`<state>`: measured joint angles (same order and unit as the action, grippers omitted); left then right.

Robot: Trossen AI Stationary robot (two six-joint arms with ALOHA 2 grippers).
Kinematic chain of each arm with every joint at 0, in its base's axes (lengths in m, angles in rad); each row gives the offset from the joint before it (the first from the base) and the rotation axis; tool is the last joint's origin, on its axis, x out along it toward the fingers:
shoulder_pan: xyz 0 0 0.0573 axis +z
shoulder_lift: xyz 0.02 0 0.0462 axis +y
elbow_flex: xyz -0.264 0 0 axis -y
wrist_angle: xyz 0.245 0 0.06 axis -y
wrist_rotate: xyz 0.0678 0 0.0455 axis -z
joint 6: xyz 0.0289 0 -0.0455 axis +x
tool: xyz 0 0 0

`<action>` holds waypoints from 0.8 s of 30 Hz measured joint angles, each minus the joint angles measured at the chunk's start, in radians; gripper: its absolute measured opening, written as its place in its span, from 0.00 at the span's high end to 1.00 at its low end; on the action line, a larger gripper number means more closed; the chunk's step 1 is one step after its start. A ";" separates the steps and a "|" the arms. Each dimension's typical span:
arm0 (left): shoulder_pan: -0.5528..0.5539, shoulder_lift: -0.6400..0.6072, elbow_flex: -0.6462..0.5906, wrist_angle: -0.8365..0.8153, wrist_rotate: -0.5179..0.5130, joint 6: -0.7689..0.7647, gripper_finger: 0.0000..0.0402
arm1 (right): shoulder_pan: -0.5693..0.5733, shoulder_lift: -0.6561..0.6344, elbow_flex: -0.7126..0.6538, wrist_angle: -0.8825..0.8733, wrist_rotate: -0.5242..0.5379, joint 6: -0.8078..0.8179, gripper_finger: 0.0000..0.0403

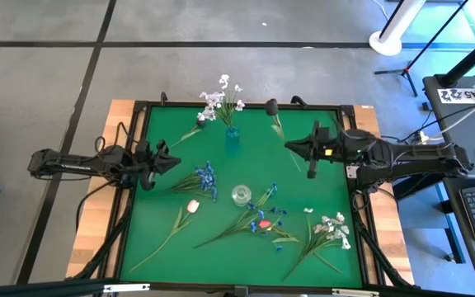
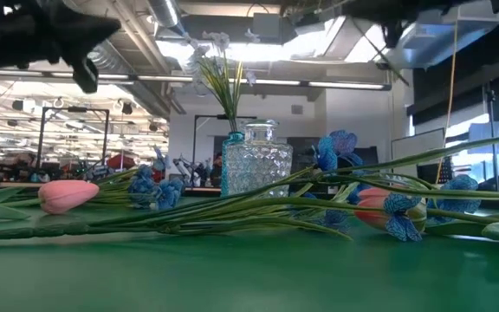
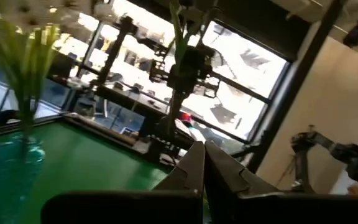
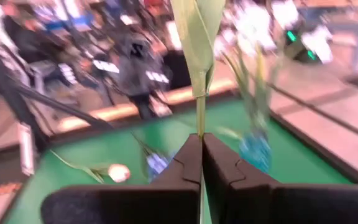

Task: Sort flowers into vase by color
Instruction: Put the right black tulip into the transparent vase

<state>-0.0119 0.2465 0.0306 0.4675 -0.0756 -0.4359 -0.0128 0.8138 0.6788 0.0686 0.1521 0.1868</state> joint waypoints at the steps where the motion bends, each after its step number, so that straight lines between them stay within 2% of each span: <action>1: -0.012 0.013 0.013 0.010 -0.006 0.020 1.00 | 0.000 0.012 0.000 0.041 -0.018 -0.010 1.00; 5: -0.057 0.117 0.042 0.126 -0.078 0.113 1.00 | 0.000 0.066 0.002 0.150 -0.076 -0.038 1.00; 11: -0.099 0.367 0.160 0.220 -0.083 0.188 1.00 | 0.000 0.173 0.002 0.293 -0.113 -0.063 1.00; 19: -0.122 0.752 0.480 0.260 -0.124 0.269 0.99 | 0.000 0.264 0.001 0.419 -0.146 -0.065 1.00; 24: -0.122 0.950 0.677 0.242 -0.137 0.371 0.88 | -0.001 0.271 0.000 0.440 -0.165 -0.065 1.00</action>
<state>-0.1337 1.1965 0.7074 0.7093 -0.2129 -0.0648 -0.0135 1.0847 0.6792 0.5089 -0.0130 0.1219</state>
